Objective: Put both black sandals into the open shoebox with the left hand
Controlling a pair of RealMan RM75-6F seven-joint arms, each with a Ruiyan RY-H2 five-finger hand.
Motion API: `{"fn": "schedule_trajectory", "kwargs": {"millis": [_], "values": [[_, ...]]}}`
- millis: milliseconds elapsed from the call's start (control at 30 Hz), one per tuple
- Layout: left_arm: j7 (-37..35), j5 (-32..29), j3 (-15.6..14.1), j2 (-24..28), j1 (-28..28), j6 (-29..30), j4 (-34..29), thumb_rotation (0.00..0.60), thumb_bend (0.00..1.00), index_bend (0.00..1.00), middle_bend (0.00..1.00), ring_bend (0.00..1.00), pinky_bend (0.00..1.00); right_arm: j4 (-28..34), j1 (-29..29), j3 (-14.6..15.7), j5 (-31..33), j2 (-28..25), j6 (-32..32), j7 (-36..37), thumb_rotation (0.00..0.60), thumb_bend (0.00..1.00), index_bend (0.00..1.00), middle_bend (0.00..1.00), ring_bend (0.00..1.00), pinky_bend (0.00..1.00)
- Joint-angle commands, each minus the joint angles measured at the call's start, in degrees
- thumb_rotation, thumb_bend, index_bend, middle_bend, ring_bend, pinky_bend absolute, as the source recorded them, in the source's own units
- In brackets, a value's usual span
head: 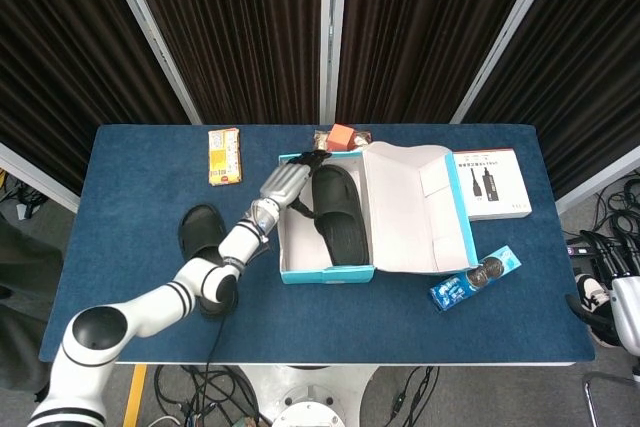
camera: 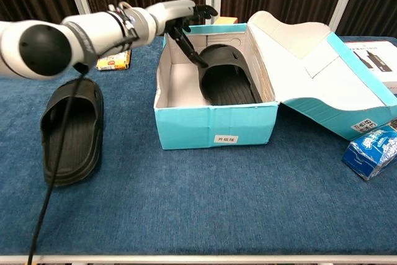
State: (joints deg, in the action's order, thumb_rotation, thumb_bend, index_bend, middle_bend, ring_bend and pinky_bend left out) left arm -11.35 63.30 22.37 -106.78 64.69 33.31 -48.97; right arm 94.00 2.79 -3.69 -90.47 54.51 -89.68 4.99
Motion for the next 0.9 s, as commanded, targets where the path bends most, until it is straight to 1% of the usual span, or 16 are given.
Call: {"fn": "schedule_trajectory", "kwargs": {"millis": [33, 200, 333, 400, 433, 467, 533, 567, 600, 633, 700, 767, 900], "values": [[3.84, -2.13, -0.46, 8.91, -4.81, 3.32, -11.88, 0.6, 0.0, 0.0, 0.0, 0.0, 0.12, -0.1, 0.04, -0.03, -0.15, 0.07, -0.11, 0.18, 0.6, 0.11, 0.09, 0.14, 0.0, 0.08], [6.49, -6.04, -0.43, 16.74, -9.84, 7.98, -22.6, 0.6, 0.0, 0.0, 0.0, 0.0, 0.13, -0.45, 0.04, 0.08, -0.41, 0.3, -0.16, 0.57, 0.6, 0.11, 0.09, 0.14, 0.0, 0.08], [9.32, -9.76, -2.07, 23.31, -13.64, 9.64, -29.32, 0.6, 0.0, 0.01, 0.0, 0.0, 0.17, -0.67, -0.05, 0.13, -0.84, 0.27, -0.61, 0.86, 0.6, 0.11, 0.09, 0.14, 0.0, 0.08], [11.5, -12.25, -3.39, 25.95, -15.41, 10.98, -31.71, 0.6, 0.0, 0.06, 0.0, 0.04, 0.22, -0.75, -0.12, 0.11, -0.92, 0.23, -0.82, 0.99, 0.6, 0.11, 0.09, 0.14, 0.0, 0.08], [12.56, -13.31, -4.18, 27.1, -16.07, 11.19, -32.65, 0.6, 0.0, 0.09, 0.01, 0.08, 0.26, -0.79, -0.13, 0.13, -0.98, 0.22, -0.88, 1.08, 0.6, 0.11, 0.09, 0.14, 0.0, 0.08], [13.68, -14.35, -5.05, 28.26, -16.68, 11.35, -33.58, 0.6, 0.0, 0.1, 0.01, 0.1, 0.28, -0.87, -0.15, 0.16, -1.07, 0.24, -0.93, 1.16, 0.6, 0.11, 0.09, 0.14, 0.0, 0.08], [16.2, -16.89, -7.21, 30.5, -18.07, 11.93, -35.69, 0.6, 0.0, 0.11, 0.03, 0.22, 0.39, -1.08, -0.18, 0.25, -1.23, 0.32, -0.96, 1.26, 0.6, 0.11, 0.09, 0.14, 0.0, 0.08], [17.2, -17.95, -8.11, 31.25, -18.55, 12.12, -36.5, 0.6, 0.0, 0.11, 0.03, 0.26, 0.43, -1.16, -0.16, 0.28, -1.26, 0.37, -0.94, 1.33, 0.6, 0.11, 0.09, 0.14, 0.0, 0.08], [18.48, -19.31, -9.33, 32.05, -19.04, 12.21, -37.44, 0.6, 0.0, 0.11, 0.04, 0.34, 0.48, -1.26, -0.1, 0.31, -1.31, 0.44, -0.85, 1.43, 0.6, 0.11, 0.09, 0.14, 0.0, 0.08], [19.26, -20.25, -10.16, 32.54, -19.36, 12.17, -38.11, 0.6, 0.0, 0.11, 0.04, 0.4, 0.52, -1.32, -0.02, 0.29, -1.34, 0.48, -0.76, 1.49, 0.6, 0.11, 0.09, 0.14, 0.0, 0.09], [20.69, -22.03, -12.01, 33.53, -19.75, 11.32, -39.71, 0.6, 0.0, 0.11, 0.05, 0.48, 0.56, -1.34, 0.27, 0.26, -1.51, 0.61, -0.45, 1.53, 0.6, 0.11, 0.09, 0.14, 0.0, 0.08], [21.71, -23.56, -13.09, 34.32, -19.53, 10.22, -41.08, 0.6, 0.0, 0.11, 0.05, 0.52, 0.57, -1.31, 0.51, 0.31, -1.86, 0.71, -0.28, 1.53, 0.6, 0.11, 0.09, 0.14, 0.0, 0.09], [24.22, -27.87, -15.34, 34.96, -18.37, 8.73, -42.98, 0.6, 0.0, 0.09, 0.05, 0.55, 0.58, -1.26, 0.69, 0.39, -2.46, 0.84, -0.42, 1.35, 0.6, 0.11, 0.09, 0.14, 0.0, 0.09]]}}
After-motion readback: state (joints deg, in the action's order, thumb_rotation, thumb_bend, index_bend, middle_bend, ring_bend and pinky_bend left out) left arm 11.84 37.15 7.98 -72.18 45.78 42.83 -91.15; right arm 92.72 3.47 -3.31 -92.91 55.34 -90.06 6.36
